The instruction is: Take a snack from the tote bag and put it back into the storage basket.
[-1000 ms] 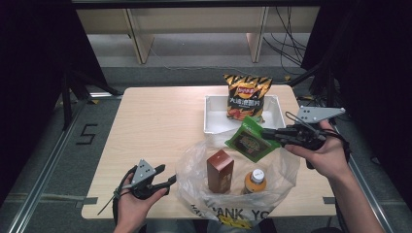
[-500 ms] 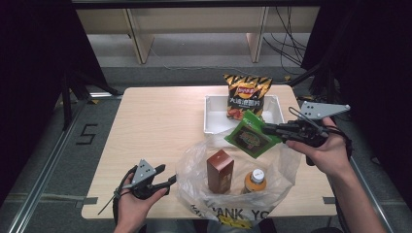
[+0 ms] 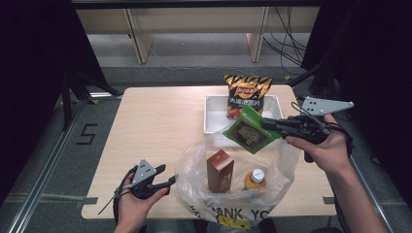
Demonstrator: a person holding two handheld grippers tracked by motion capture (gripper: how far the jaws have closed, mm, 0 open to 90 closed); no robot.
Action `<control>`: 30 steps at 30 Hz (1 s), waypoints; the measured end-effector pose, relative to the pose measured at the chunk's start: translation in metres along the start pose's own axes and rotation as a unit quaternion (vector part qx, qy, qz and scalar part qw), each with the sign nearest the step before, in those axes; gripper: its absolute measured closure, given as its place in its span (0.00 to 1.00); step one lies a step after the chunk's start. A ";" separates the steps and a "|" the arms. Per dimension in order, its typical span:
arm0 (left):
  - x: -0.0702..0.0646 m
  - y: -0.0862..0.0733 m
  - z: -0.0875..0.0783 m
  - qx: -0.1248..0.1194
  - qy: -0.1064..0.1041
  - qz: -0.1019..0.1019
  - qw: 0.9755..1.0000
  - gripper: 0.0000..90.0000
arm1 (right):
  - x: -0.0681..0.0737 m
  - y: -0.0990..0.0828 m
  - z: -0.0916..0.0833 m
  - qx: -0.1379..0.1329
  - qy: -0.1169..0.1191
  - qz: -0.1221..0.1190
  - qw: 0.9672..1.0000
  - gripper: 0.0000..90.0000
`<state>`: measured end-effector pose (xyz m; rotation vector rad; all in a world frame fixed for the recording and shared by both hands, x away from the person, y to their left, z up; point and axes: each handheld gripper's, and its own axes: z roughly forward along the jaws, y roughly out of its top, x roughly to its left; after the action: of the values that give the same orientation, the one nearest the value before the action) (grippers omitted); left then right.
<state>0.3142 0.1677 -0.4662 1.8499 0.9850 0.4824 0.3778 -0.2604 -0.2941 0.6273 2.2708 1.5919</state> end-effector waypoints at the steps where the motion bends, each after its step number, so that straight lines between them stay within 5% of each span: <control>1: 0.000 0.000 0.000 0.000 0.000 0.000 1.000 0.46 | 0.000 0.000 0.000 -0.008 -0.005 0.000 1.000 1.00; 9: 0.000 0.000 0.000 -0.001 0.000 0.005 1.000 0.46 | 0.003 0.002 0.001 -0.020 -0.004 0.002 1.000 1.00; 17: -0.001 0.000 0.000 -0.002 0.001 0.000 1.000 0.46 | 0.002 -0.001 0.005 0.002 0.002 0.015 1.000 1.00; 30: -0.006 0.006 -0.002 -0.022 -0.005 0.009 1.000 0.47 | 0.004 0.017 -0.006 -0.063 -0.009 0.021 0.998 1.00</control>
<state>0.3122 0.1629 -0.4594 1.8218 0.9447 0.5000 0.3746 -0.2582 -0.2762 0.6587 2.1383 1.7267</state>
